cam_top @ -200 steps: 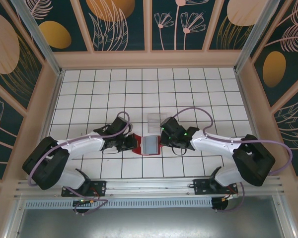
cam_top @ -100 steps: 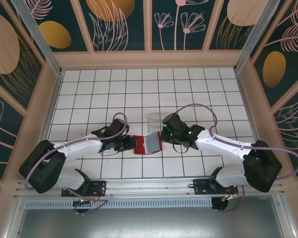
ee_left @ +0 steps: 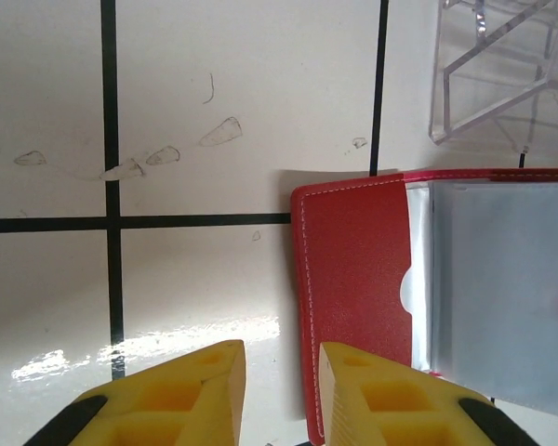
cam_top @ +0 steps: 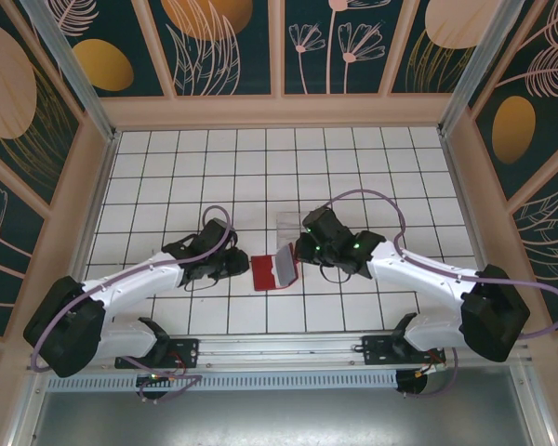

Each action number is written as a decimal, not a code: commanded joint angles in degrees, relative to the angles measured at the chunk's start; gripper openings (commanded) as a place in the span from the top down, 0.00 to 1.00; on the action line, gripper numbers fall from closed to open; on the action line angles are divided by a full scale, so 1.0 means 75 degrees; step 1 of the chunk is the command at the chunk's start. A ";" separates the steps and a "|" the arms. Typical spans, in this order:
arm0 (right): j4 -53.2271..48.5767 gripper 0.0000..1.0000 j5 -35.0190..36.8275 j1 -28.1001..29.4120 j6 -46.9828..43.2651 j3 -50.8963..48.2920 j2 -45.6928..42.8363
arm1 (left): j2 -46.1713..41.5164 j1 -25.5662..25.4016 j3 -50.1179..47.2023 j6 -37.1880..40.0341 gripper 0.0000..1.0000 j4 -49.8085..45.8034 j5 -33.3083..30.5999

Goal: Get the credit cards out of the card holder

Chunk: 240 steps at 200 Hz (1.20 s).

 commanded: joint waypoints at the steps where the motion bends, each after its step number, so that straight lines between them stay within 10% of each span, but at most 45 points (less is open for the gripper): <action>1: 0.0519 1.00 -0.0309 0.0250 -0.0155 0.0433 0.0234 | -0.0165 0.0008 0.0217 0.0008 0.72 -0.0369 -0.0154; 111: 0.1288 1.00 -0.0930 0.0878 0.0082 0.1165 0.1440 | -0.0279 0.0091 0.0370 0.0351 0.72 -0.0638 0.0272; 240: -0.0345 1.00 0.0124 0.0523 0.0790 -0.0022 -0.0256 | 0.1114 0.0075 0.0915 0.0541 0.76 -0.0115 0.1210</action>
